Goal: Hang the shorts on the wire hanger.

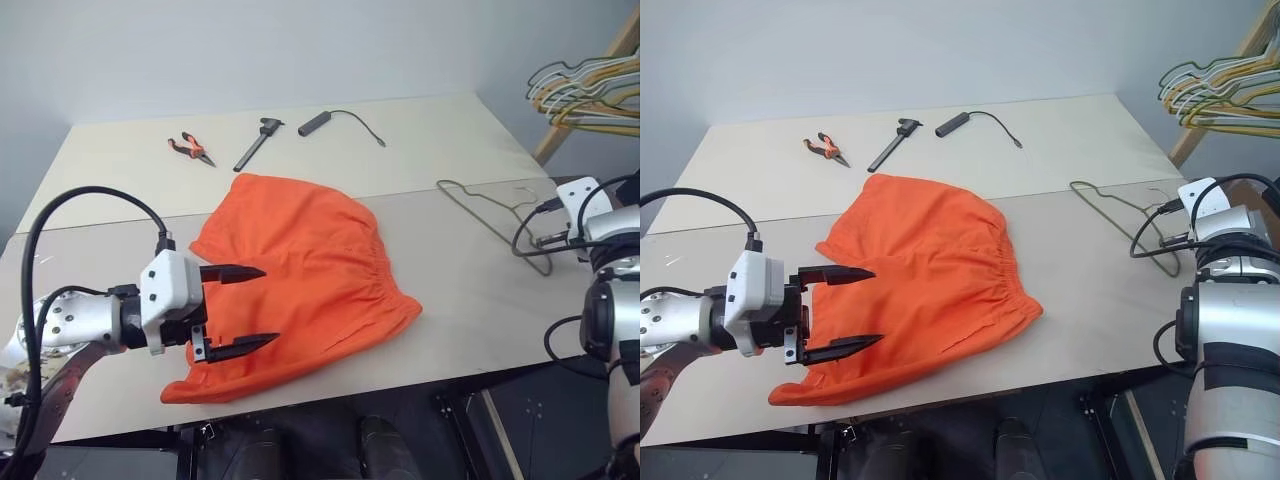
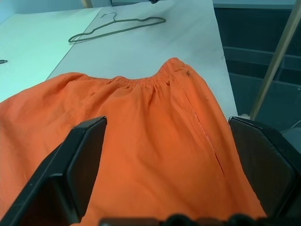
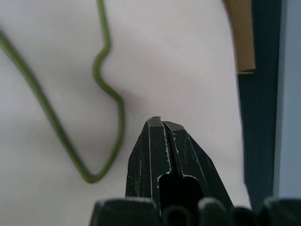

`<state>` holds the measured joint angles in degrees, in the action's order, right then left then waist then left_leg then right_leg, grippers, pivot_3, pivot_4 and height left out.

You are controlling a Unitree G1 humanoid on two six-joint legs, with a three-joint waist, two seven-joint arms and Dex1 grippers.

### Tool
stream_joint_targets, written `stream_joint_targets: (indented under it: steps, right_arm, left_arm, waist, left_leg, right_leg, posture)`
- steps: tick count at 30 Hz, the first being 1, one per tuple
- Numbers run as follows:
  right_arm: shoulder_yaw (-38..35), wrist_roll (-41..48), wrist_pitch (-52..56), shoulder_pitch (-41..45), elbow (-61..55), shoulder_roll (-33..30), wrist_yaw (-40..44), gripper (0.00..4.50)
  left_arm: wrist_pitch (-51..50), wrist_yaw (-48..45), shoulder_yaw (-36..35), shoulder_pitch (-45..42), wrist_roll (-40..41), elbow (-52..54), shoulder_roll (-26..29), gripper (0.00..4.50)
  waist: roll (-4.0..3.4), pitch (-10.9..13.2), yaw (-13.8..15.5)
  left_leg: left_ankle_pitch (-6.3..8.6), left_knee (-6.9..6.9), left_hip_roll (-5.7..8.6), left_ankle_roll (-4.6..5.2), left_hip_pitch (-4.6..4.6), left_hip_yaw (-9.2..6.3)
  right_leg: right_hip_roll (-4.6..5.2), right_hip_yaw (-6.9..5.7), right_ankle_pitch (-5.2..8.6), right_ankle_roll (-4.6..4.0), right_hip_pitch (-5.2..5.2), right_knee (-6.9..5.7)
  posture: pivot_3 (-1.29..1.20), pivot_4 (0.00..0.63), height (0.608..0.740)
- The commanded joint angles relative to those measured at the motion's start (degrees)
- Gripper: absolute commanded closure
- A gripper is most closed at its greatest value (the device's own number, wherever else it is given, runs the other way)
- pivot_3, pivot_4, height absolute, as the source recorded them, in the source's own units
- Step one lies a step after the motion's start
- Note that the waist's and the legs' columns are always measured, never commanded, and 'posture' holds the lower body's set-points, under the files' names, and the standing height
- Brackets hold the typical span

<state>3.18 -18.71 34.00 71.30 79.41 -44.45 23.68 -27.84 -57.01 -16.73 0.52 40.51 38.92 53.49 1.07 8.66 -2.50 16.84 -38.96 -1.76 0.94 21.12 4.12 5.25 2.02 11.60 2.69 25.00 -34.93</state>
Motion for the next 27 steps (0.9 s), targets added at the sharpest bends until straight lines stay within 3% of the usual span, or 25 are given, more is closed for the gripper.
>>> stream_joint_targets:
  steps: [1,27]
  right_arm:
    - [-1.0,0.8,1.9,1.7,-0.5,-0.1,1.6,4.46]
    - [-3.2,1.9,6.8,0.4,-0.4,0.1,3.7,4.46]
  left_arm:
    - [-0.3,0.0,-3.2,0.8,1.0,2.3,1.1,0.0]
    - [-4.2,3.1,-10.3,7.3,4.2,8.7,1.7,0.0]
  waist:
    - [0.0,0.0,0.2]
    - [0.01,0.8,2.1]
  left_leg:
    - [0.0,0.0,0.0,0.0,0.04,0.0]
    - [0.0,0.01,0.01,0.0,0.1,0.01]
  right_leg:
    - [0.0,0.0,0.0,0.0,0.05,-0.01]
    - [0.01,-0.05,0.0,-0.01,0.07,0.04]
  posture:
    - [0.1,0.167,0.74]
    - [0.16,0.182,0.74]
